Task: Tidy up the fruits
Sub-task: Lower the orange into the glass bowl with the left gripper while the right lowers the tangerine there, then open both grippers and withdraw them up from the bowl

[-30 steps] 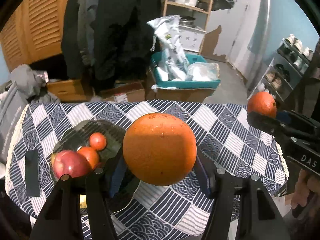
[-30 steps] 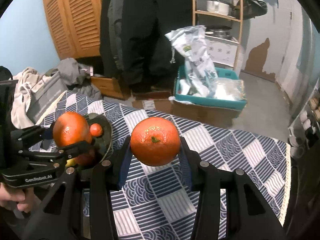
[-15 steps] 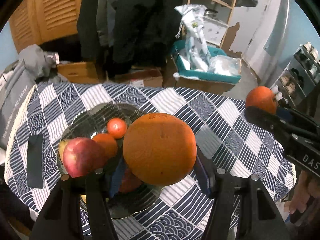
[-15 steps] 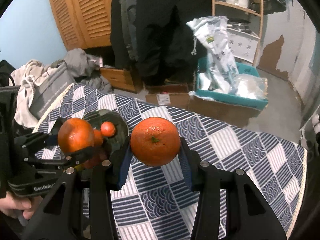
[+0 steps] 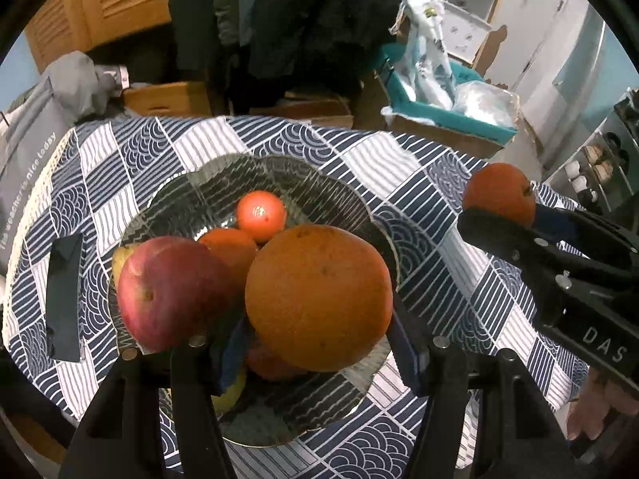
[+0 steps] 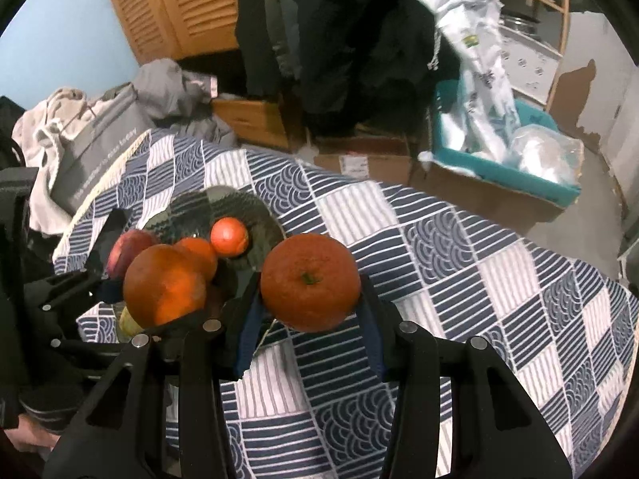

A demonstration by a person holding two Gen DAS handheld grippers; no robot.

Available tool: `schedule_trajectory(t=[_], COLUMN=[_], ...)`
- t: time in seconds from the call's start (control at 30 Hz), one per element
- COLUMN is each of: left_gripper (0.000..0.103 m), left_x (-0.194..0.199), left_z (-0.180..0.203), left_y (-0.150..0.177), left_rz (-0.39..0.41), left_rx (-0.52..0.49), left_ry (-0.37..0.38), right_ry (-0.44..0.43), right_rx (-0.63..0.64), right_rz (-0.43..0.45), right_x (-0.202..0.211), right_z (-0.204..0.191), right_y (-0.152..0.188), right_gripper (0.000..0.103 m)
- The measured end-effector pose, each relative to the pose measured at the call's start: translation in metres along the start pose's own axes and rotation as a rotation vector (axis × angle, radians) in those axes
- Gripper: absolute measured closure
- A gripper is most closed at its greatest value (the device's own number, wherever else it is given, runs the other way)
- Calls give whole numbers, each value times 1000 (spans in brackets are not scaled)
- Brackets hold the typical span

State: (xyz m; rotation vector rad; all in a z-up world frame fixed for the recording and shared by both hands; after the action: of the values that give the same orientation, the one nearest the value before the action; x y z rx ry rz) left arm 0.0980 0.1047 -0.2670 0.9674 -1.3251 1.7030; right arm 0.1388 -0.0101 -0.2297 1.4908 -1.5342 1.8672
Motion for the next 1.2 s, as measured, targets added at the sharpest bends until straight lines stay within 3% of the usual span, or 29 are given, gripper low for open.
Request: schedule_trajectory(t=[0.33, 0.47, 0.73, 0.93, 1.2], left_gripper=[37, 23, 23, 23, 23], left_x=[-14, -1, 16, 26, 34], left_z=[0, 2, -5, -14, -37], left_y=[3, -5, -1, 10, 21], left_rz=[-42, 19, 24, 22, 18], left_rx=[0, -26, -26, -40, 17], left_ry=[-7, -31, -13, -62, -75], right_ry=[-10, -12, -32, -68, -120], right_rx=[-5, -11, -2, 28, 31], right_rz=[-35, -37, -50, -86, -128], right_x=[-16, -15, -20, -30, -38], right_z=[-4, -3, -11, -28, -45], right_y=[4, 3, 4, 10, 17], right_gripper=[59, 59, 59, 59, 58])
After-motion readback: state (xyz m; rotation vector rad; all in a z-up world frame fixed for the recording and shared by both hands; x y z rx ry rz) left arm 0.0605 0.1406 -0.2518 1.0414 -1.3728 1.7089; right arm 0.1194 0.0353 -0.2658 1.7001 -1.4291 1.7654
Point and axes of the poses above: each gripper's, at about its wrist camera, not at the fingertips, and x roughly against the way its jaws point, z to its right, y to its underside, the point moved 8 cm from there along -x, roughly the way its jaws point, and after that the axes turned 3 degrees about y, right-handed, at the moved point
